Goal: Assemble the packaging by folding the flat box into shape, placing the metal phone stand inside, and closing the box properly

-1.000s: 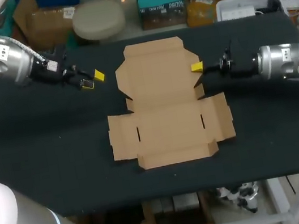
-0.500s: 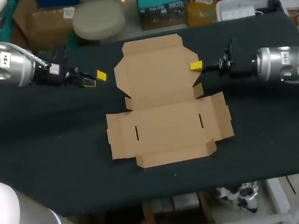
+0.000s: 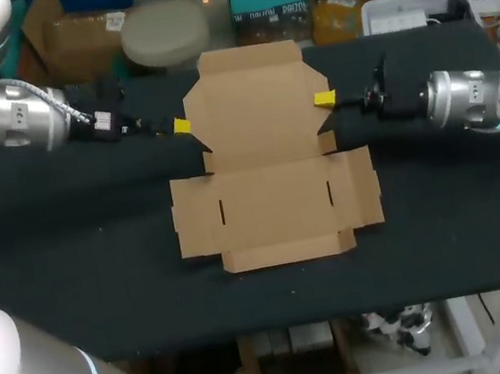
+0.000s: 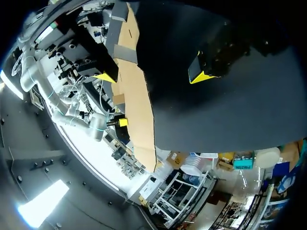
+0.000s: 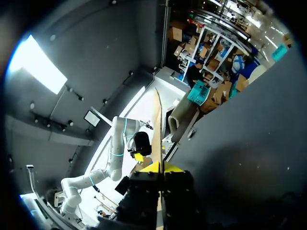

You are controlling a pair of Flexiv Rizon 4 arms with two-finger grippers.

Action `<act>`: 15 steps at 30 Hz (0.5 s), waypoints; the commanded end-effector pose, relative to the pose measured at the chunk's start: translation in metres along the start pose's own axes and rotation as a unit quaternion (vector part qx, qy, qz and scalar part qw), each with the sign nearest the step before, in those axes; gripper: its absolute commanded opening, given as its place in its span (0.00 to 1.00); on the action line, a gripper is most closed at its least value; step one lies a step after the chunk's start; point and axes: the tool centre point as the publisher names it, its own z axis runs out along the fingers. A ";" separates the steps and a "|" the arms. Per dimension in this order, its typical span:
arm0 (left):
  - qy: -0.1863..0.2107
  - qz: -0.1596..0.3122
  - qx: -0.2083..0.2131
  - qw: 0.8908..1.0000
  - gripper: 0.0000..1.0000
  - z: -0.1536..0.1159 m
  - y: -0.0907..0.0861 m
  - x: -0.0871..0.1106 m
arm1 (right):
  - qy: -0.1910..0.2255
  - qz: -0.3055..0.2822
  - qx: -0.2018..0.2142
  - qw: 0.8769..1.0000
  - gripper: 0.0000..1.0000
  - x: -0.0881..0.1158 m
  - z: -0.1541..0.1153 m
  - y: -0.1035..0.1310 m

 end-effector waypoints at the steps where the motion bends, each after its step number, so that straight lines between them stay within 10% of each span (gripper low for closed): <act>1: 0.034 0.018 0.022 0.999 1.00 0.000 -0.001 -0.006 | -0.001 -0.003 0.004 1.000 0.00 0.003 0.001 0.007; 12: 0.072 0.087 0.046 0.993 1.00 0.019 -0.021 0.008 | 0.010 -0.016 0.014 1.000 0.00 0.008 0.007 0.016; 15: 0.078 0.094 0.052 0.991 0.86 0.023 -0.029 0.007 | 0.015 -0.016 0.017 1.000 0.00 0.008 0.009 0.017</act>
